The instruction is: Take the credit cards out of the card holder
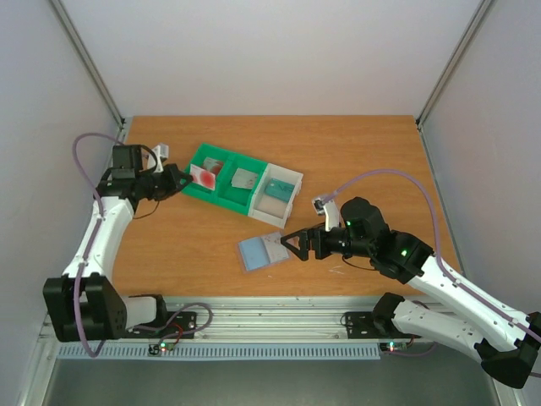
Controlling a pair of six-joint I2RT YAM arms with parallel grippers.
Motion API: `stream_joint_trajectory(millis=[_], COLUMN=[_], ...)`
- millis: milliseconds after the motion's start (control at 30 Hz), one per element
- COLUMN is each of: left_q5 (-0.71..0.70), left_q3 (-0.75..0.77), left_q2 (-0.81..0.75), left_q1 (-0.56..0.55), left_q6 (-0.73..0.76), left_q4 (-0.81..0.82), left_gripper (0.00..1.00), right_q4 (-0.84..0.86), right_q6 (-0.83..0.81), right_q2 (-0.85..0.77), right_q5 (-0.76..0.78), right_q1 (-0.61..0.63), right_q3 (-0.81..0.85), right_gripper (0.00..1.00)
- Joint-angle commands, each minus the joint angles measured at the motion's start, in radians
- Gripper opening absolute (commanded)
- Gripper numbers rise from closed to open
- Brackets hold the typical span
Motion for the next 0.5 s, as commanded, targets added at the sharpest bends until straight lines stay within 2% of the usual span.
stream_joint_trajectory(millis=[0, 133, 300, 467], left_q5=[0.024, 0.020, -0.001, -0.008], left_q3=[0.096, 0.180, 0.353, 0.430], left_q2=[0.075, 0.177, 0.373, 0.491], left_q1=[0.033, 0.051, 0.052, 0.051], left_q6=[0.106, 0.144, 0.240, 0.260], left_q4=[-0.036, -0.049, -0.177, -0.165], left_gripper=[0.00, 0.00, 0.00, 0.00], right_q4=[-0.029, -0.047, -0.053, -0.044], right_q6=[-0.030, -0.034, -0.029, -0.026], right_q2=[-0.008, 0.000, 0.000, 0.019], right_q5=[-0.001, 0.010, 0.026, 0.028], right_q1=[0.001, 0.001, 0.001, 0.001], right_q3=[0.036, 0.044, 0.049, 0.057], right_gripper=[0.99, 0.98, 0.98, 0.98])
